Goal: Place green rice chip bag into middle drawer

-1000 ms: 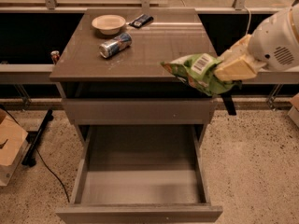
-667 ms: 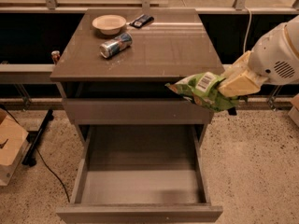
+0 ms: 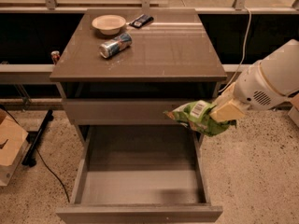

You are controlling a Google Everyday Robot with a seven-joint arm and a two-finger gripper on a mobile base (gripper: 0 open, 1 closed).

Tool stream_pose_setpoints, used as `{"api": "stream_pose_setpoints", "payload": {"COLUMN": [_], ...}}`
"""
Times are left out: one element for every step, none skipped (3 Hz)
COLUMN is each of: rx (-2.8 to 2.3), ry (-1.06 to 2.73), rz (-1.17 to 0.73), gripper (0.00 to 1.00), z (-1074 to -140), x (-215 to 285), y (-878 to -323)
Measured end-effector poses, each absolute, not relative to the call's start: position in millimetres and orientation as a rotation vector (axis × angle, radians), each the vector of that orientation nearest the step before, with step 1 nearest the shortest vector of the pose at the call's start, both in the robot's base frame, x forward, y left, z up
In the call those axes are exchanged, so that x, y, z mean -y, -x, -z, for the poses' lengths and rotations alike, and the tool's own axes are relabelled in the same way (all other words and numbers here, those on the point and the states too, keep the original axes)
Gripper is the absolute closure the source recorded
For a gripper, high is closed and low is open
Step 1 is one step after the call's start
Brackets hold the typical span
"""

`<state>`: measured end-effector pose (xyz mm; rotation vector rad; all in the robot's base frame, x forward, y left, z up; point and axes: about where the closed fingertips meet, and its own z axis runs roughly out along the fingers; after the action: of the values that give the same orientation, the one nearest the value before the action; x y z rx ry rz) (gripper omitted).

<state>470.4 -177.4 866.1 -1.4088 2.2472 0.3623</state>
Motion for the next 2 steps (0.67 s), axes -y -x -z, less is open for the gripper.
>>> {"api": "stream_pose_setpoints", "payload": {"rx": [-2.265,-2.287], "ry": [1.392,1.331], "rz": [-0.450,-0.550], "gripper": [1.00,1.00], "z": [-826.4,-779.8], "x": [173.4,170.6], "y": [-478.2,-491.4]}}
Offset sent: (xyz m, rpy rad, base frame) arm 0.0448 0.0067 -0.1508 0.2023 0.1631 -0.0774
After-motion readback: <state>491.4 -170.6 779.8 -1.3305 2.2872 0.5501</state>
